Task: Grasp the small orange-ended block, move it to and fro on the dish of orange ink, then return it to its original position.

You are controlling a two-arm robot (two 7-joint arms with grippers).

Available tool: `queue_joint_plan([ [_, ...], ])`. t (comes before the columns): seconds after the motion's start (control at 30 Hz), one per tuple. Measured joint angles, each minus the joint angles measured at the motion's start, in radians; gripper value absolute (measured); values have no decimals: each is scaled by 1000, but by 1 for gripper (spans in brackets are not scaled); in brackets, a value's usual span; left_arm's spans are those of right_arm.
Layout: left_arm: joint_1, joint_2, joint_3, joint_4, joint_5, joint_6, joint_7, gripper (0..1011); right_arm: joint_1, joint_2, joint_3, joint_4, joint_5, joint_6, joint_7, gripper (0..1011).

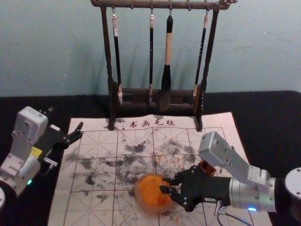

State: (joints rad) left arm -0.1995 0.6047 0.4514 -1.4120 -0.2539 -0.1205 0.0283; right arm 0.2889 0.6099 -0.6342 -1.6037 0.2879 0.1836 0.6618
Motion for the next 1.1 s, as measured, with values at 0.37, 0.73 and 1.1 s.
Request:
queue_joint_plan([
  [0.37,0,0,0,0,0,0,0,1001,7,-6,-18,2,3,-2,9,87],
  [0.73,0,0,0,0,0,0,0,1001,37,-32,-29,29,-10,6,0,87],
  [1.1,0,0,0,0,0,0,0,1001,60,-50,-32,62,-22,17,-12,87],
])
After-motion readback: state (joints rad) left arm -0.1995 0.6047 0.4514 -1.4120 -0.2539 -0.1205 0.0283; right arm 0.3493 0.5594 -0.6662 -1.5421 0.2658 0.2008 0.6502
